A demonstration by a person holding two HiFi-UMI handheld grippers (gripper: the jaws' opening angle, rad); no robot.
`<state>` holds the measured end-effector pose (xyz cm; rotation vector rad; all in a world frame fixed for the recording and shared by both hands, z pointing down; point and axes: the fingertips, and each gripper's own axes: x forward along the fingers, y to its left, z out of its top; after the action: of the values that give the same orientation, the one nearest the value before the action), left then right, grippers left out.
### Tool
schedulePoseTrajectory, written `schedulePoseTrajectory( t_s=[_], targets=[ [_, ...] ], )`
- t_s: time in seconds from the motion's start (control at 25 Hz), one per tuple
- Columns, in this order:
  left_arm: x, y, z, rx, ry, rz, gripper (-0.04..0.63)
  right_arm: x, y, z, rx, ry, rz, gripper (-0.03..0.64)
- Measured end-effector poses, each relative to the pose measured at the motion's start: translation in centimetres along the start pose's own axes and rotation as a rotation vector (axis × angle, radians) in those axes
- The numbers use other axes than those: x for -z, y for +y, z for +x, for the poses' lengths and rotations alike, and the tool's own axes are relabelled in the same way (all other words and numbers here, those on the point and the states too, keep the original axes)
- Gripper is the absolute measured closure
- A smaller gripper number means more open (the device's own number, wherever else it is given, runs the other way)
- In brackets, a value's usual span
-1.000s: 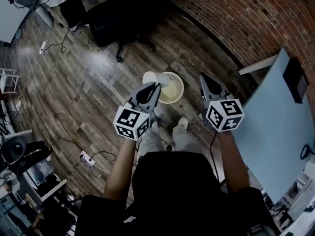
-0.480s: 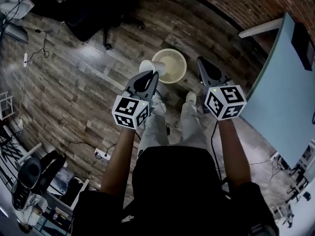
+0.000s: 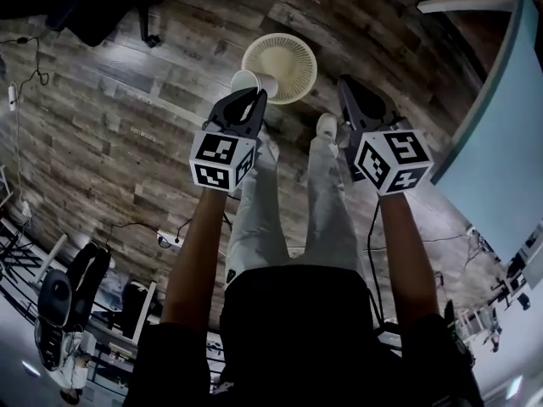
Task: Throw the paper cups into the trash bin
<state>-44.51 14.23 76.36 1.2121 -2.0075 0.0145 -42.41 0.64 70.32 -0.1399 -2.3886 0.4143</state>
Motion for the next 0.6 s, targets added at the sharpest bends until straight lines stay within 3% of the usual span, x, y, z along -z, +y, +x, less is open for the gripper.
schedulePoseTrajectory(
  t_s=[0.6],
  targets=[
    [10.5,5.5,11.2,0.006,0.131,0.0,0.563,11.0,-4.8,9.4,0.017,0.083,0.086,0.623]
  ],
)
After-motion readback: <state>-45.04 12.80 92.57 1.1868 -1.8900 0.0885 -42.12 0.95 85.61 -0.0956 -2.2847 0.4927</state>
